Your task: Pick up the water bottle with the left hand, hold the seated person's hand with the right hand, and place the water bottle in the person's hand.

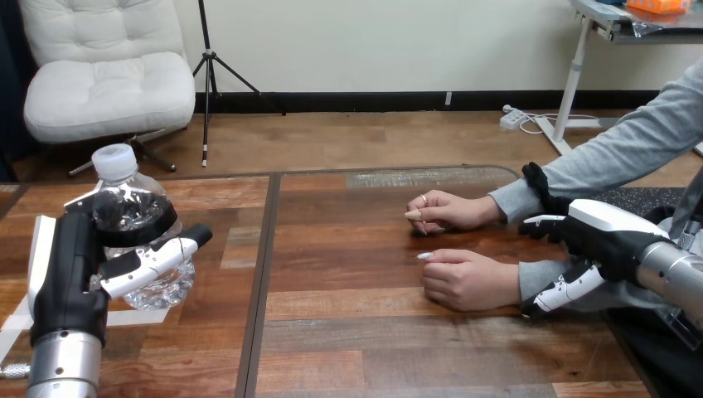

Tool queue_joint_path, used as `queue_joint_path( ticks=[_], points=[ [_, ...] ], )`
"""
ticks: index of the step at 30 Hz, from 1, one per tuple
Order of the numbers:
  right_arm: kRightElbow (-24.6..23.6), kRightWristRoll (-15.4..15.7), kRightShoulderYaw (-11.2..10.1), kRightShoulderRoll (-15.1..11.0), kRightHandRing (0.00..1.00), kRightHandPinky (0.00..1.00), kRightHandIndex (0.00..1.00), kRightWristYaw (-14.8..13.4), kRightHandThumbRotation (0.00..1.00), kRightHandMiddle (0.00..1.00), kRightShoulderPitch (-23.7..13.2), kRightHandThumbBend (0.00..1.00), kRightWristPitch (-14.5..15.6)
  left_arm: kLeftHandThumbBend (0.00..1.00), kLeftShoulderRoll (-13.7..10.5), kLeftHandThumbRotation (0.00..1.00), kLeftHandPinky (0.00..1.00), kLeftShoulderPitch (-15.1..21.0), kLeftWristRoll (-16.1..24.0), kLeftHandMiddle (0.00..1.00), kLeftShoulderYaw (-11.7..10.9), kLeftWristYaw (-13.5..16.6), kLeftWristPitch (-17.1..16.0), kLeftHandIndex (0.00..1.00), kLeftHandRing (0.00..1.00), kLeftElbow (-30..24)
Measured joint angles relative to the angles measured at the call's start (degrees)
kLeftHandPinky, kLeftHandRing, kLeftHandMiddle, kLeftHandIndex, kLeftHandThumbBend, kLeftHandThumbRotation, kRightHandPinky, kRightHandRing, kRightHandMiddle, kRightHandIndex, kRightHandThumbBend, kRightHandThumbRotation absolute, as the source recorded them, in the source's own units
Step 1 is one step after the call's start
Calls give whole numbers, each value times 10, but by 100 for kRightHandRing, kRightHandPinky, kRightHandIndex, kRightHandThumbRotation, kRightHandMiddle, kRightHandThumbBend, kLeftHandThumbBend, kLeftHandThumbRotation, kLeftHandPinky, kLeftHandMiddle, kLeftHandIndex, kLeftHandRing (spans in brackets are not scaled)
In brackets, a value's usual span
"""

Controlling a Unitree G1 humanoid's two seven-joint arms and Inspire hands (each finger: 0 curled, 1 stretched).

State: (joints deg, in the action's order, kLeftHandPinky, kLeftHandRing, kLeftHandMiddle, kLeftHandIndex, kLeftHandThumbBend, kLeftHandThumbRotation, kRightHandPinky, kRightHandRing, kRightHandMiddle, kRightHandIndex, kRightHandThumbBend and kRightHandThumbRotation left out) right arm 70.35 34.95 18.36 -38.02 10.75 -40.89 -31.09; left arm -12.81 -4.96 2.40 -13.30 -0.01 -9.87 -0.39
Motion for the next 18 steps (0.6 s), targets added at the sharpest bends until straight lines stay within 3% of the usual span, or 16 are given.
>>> queue_joint_path(
  ticks=[18],
  points=[
    [-1,18,20,0,86,78,87,-10,22,87,-7,100,6,70,0,0,31,0,0,40,0,-1,0,41,36,0]
  ],
)
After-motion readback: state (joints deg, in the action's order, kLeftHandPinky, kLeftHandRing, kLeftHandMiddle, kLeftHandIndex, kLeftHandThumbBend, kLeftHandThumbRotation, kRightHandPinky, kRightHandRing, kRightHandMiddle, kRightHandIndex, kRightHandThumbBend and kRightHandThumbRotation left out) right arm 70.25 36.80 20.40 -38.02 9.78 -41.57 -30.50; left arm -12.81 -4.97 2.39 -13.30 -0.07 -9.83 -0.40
